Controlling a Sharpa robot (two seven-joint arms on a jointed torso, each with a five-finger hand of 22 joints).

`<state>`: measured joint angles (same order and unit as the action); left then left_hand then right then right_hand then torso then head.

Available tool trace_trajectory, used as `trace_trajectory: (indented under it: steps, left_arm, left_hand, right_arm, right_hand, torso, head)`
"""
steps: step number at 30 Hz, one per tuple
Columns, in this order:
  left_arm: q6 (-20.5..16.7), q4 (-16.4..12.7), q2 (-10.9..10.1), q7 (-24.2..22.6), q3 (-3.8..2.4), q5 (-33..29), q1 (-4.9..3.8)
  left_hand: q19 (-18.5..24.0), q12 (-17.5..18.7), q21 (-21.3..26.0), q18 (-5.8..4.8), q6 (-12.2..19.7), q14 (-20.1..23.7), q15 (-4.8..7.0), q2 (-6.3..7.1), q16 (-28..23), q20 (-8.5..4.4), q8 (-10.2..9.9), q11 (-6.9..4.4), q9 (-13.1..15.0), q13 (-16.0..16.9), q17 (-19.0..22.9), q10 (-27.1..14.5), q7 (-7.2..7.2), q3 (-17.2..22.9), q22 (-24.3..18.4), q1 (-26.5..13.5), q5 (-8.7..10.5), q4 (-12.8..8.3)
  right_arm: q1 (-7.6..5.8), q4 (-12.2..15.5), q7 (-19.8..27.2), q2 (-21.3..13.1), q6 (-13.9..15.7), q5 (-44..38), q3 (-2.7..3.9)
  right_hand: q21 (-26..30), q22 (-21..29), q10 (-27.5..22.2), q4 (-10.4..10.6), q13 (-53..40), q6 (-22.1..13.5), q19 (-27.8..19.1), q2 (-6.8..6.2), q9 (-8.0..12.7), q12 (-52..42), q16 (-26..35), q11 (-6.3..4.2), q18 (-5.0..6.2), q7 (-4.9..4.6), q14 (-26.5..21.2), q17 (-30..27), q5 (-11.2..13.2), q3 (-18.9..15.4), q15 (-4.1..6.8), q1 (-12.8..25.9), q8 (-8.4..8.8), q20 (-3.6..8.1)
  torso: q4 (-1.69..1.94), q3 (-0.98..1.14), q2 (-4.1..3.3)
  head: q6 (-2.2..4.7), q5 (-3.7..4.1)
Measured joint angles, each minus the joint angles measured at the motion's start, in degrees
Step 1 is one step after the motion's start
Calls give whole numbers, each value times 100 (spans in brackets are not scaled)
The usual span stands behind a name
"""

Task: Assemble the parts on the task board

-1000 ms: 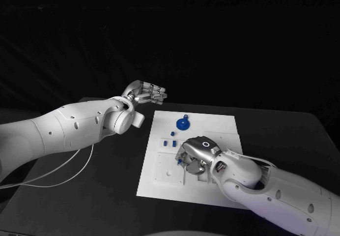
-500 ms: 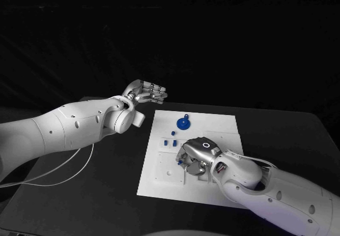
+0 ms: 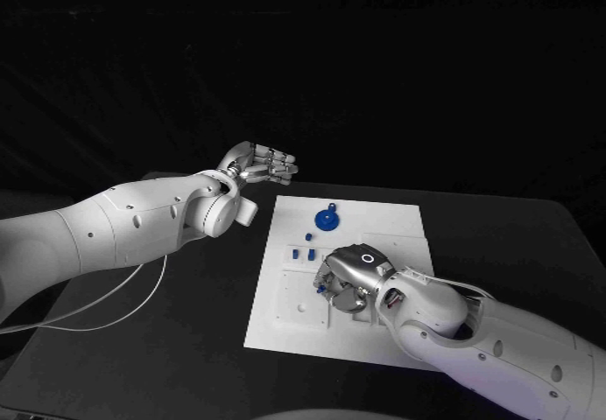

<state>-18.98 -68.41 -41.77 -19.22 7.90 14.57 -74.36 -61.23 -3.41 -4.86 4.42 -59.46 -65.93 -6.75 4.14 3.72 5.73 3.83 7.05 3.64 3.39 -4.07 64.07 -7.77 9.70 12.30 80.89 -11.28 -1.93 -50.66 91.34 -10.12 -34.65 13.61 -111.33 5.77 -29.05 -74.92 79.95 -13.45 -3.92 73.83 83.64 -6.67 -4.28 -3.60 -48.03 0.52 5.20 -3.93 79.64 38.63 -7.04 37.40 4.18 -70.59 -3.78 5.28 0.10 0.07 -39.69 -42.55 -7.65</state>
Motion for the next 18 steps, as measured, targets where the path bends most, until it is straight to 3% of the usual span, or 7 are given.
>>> trace_trajectory:
  steps: [9,18]
  left_arm:
    - [9,3,12,2,1,-1,0]
    - [16,4,17,3,1,-1,0]
  left_hand:
    - [0,0,0,0,0,0,0,0,0,0,0,0,0,0,0,0,0,0,1,0,0,0]
    - [0,0,0,0,0,0,0,0,0,0,0,0,0,0,0,0,0,0,1,0,0,0]
  right_arm:
    - [-9,-45,-83,80,-50,-97,-47]
    - [-22,-65,-167,127,-64,-212,-93]
  right_hand:
    - [0,0,0,-1,2,-12,0,-7,-2,1,0,0,-31,3,0,0,-28,0,0,-7,10,0]
    - [27,0,0,-1,-6,-7,0,-7,-2,11,0,0,32,-10,1,-1,-29,0,-1,-7,11,0]
  torso:
    - [4,-4,1]
    - [5,-6,1]
  head:
    - [-7,12]
    - [-6,20]
